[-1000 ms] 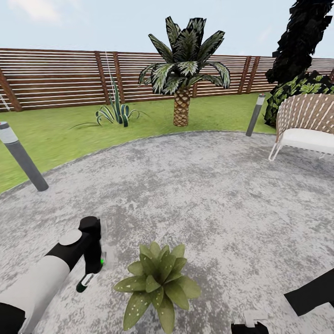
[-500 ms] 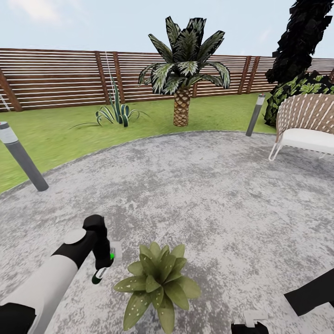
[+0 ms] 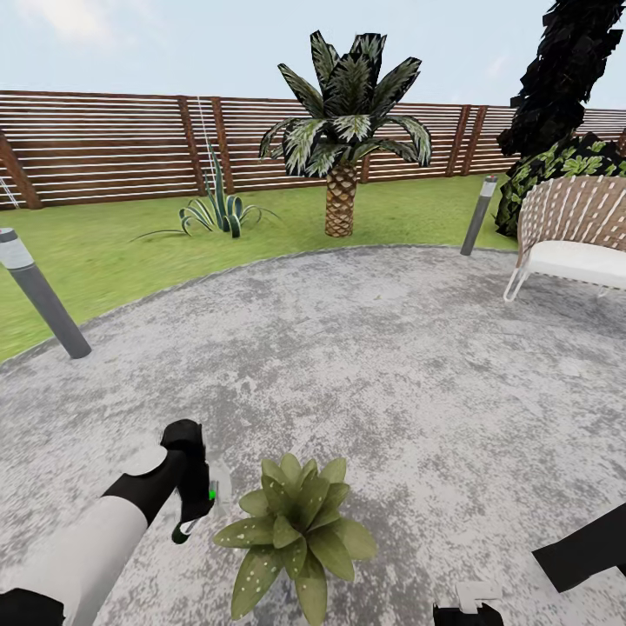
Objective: Pick up the pesticide atomizer in the garden and spray insectifuge to fully cover both potted plants in the garden.
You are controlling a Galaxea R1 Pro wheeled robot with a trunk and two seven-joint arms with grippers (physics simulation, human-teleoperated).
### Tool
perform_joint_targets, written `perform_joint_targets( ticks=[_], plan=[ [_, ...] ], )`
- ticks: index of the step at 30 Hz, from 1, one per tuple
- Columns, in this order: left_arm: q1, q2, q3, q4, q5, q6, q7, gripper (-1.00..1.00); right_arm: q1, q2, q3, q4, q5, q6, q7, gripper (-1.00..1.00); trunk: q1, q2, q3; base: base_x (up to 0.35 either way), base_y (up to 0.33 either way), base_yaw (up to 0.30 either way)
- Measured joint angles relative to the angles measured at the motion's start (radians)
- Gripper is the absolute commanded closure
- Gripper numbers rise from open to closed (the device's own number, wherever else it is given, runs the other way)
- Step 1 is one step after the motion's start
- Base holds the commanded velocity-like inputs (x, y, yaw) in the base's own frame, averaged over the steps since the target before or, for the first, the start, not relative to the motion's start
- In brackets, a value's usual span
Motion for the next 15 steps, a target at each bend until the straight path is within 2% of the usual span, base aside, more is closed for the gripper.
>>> perform_joint_targets(
  ticks=[1, 4, 5, 7, 9, 10, 11, 13, 15],
  plan=[
    [0.000, -0.021, 0.001, -0.002, 0.002, 0.000, -0.001, 1.00, 0.000, 0.000, -0.001, 0.000, 0.000, 0.000, 0.000, -1.00, 0.000, 0.000, 0.000, 0.000, 0.000, 0.000],
    [-0.003, -0.045, -0.002, -0.003, -0.001, 0.000, -0.010, 1.00, 0.000, 0.000, 0.000, 0.000, 0.000, 0.000, 0.000, -1.00, 0.000, 0.000, 0.000, 0.000, 0.000, 0.000],
    [-0.009, -0.065, -0.005, -0.004, -0.007, 0.000, -0.041, 1.00, 0.000, 0.000, 0.000, 0.000, 0.000, 0.000, 0.000, -1.00, 0.000, 0.000, 0.000, 0.000, 0.000, 0.000],
    [-0.013, -0.086, -0.013, -0.005, -0.017, -0.001, -0.110, 1.00, 0.001, 0.000, 0.000, 0.000, 0.000, 0.000, 0.000, -1.00, 0.000, 0.000, 0.000, 0.000, 0.000, 0.000],
    [-0.015, -0.096, -0.048, -0.006, -0.071, 0.001, -0.152, 1.00, 0.000, 0.000, 0.000, 0.000, 0.000, 0.000, 0.000, -1.00, 0.000, 0.000, 0.000, 0.000, 0.000, 0.000],
    [-0.016, -0.098, -0.061, -0.006, -0.110, 0.001, -0.152, 1.00, 0.000, 0.000, 0.000, 0.000, 0.000, 0.000, 0.000, -1.00, 0.000, 0.000, 0.000, 0.000, 0.000, 0.000],
    [-0.018, -0.099, -0.066, -0.007, -0.132, 0.000, -0.151, 1.00, 0.000, 0.000, 0.000, 0.000, 0.000, 0.000, 0.000, -1.00, 0.000, 0.000, 0.000, 0.000, 0.000, 0.000],
    [-0.039, -0.100, -0.071, -0.010, -0.152, -0.001, -0.151, 1.00, 0.000, 0.000, 0.000, 0.000, 0.000, 0.000, 0.000, -1.00, 0.000, 0.000, 0.000, 0.000, 0.000, 0.000],
    [-0.087, -0.101, -0.073, -0.012, -0.161, 0.001, -0.151, 1.00, 0.000, 0.000, 0.000, 0.000, 0.000, 0.000, 0.000, -1.00, 0.000, 0.000, 0.000, 0.000, 0.000, 0.000]
  ],
)
